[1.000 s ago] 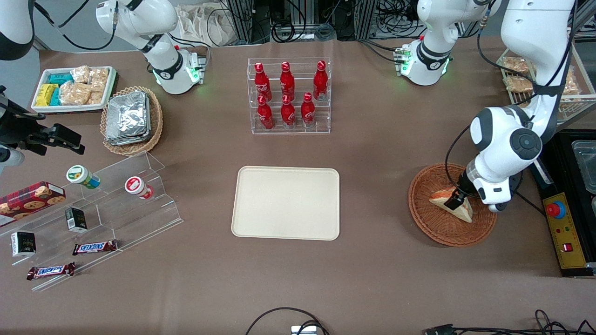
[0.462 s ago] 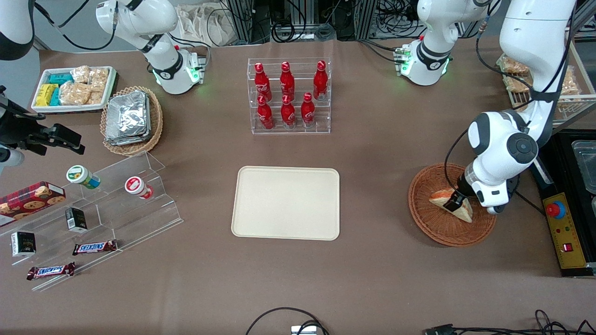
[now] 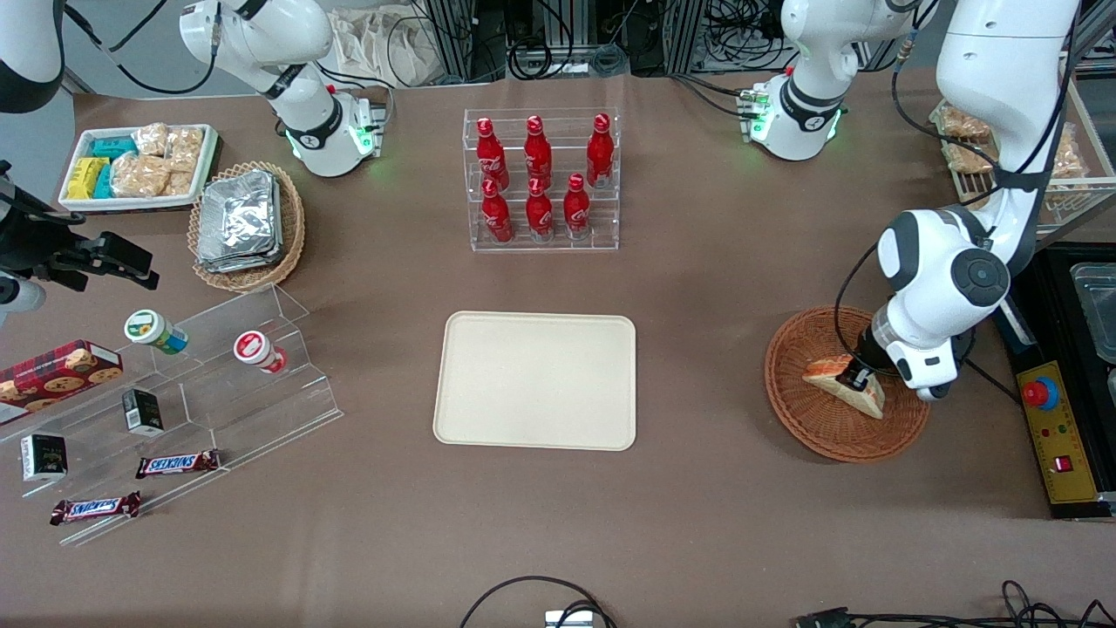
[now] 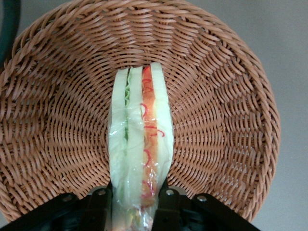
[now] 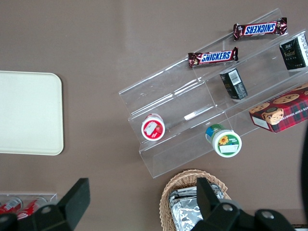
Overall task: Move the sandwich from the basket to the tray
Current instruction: 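Lift the sandwich out of the basket with the left gripper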
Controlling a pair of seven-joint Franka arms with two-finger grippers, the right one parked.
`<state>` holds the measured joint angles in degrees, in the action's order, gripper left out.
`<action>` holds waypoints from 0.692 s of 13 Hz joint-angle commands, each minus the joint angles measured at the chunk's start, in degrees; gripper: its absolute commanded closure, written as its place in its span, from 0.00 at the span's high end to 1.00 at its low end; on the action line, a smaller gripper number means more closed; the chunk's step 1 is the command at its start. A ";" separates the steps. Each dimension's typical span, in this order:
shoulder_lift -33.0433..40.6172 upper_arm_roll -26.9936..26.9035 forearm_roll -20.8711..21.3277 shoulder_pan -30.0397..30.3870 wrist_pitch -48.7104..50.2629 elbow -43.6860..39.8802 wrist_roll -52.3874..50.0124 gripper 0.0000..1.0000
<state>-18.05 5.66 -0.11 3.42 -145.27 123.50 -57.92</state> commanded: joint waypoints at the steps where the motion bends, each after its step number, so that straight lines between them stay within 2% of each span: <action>1: 2.83 0.32 0.64 0.10 1.73 -1.33 -0.88 0.00; 3: 4.59 0.67 1.69 -0.43 12.40 -7.27 2.09 0.00; 7: 3.99 2.07 1.26 -1.84 40.53 -29.14 19.57 0.00; 9: 4.77 6.18 1.95 -1.75 45.32 -34.36 22.22 0.00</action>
<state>-12.38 8.99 1.04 1.89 -104.29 94.93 -38.77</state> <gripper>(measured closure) 0.819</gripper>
